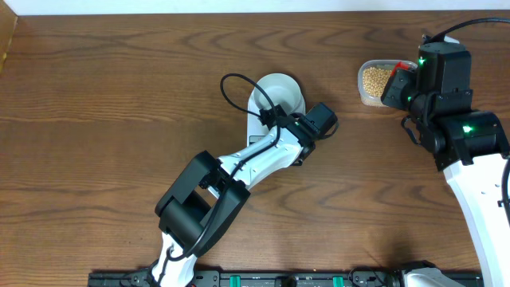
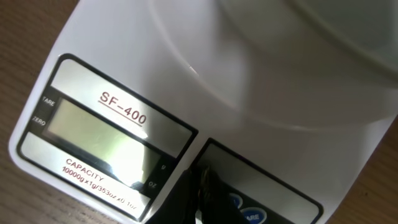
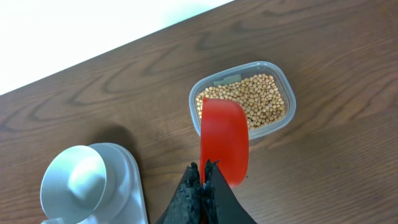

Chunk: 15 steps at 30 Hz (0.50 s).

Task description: Scoop item into bowl and weigh 50g on scale

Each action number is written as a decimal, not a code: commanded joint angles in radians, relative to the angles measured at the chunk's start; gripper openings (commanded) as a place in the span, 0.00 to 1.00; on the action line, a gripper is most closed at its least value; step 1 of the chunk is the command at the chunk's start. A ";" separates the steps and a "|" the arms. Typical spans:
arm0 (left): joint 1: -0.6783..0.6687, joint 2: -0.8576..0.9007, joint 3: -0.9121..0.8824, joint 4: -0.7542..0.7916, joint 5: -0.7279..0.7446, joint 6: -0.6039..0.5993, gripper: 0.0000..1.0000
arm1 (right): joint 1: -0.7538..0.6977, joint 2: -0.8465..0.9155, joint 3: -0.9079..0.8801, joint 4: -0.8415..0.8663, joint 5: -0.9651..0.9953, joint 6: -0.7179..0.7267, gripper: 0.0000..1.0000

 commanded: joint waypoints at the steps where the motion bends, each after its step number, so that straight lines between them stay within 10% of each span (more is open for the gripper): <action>1: 0.006 -0.023 -0.014 -0.026 0.013 0.017 0.07 | -0.006 -0.004 0.020 0.000 0.020 0.000 0.01; 15: 0.006 -0.131 -0.014 -0.079 0.013 0.076 0.07 | -0.006 -0.004 0.020 0.000 0.023 -0.010 0.01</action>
